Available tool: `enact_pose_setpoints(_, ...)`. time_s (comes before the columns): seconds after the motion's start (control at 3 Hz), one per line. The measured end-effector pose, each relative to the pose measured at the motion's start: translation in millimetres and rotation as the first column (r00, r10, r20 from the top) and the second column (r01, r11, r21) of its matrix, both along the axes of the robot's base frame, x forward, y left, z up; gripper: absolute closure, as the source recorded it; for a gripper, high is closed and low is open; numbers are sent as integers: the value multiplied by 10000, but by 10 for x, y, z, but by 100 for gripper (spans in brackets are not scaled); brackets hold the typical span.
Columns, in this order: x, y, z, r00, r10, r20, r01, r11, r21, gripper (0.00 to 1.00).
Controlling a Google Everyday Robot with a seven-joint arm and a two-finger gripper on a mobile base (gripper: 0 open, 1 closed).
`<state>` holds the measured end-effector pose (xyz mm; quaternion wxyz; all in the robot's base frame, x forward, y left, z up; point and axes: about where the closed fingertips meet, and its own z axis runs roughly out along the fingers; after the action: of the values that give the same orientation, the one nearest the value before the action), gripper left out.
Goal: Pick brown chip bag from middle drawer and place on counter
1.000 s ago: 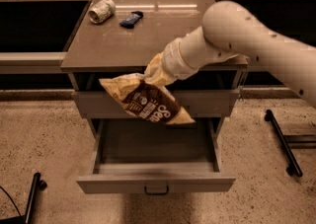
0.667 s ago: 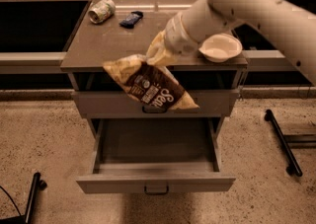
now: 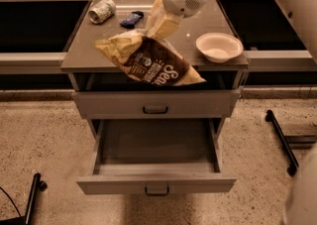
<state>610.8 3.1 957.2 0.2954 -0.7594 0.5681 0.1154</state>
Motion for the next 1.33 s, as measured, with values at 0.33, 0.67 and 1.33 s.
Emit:
enact_pose_setpoints(0.33, -47, -18, 282, 9995, -35, -323, 17, 9983, -579, 100)
enact_pose_setpoints(0.67, 150, 43, 358, 9987, -363, -357, 326, 9946, -982, 100)
enact_pose_setpoints(1.33, 604, -137, 237, 9757, -2179, 236, 2192, 9704, -1011, 100)
